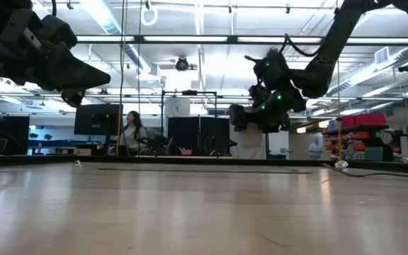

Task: Pick & Place Utensil
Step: Put the white cup on the transparent mat

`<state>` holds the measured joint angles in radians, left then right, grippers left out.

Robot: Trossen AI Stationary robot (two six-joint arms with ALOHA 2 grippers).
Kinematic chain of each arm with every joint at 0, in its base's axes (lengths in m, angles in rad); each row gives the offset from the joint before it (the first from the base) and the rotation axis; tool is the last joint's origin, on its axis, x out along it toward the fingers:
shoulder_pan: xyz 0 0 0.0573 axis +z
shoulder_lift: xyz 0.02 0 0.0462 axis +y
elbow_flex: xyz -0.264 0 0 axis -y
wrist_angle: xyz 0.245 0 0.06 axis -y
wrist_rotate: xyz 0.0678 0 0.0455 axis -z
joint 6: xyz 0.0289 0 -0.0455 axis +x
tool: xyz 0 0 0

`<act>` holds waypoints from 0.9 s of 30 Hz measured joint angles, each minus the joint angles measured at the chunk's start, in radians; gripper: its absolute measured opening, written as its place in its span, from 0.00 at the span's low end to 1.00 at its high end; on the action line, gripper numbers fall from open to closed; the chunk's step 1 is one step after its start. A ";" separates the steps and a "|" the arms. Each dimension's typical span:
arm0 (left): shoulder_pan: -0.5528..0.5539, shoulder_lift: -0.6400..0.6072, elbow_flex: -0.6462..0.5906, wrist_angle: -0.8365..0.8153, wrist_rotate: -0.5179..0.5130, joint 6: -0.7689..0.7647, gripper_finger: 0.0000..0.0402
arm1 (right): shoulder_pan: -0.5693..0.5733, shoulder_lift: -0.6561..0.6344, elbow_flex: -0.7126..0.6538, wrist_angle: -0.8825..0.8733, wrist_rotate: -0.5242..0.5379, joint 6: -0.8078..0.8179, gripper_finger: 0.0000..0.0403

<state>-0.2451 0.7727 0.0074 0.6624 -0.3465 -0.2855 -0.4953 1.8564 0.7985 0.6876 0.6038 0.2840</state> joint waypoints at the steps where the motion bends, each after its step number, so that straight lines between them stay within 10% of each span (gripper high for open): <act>1: 0.000 0.000 0.000 0.000 -0.001 0.000 0.03 | -0.006 0.005 0.008 -0.007 -0.009 0.000 0.81; 27: 0.000 0.000 0.000 -0.001 -0.037 0.000 0.03 | -0.075 0.072 0.060 -0.098 -0.048 -0.038 0.81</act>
<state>-0.2451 0.7727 0.0074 0.6617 -0.3839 -0.2852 -0.5700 1.9282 0.8581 0.5897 0.5557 0.2456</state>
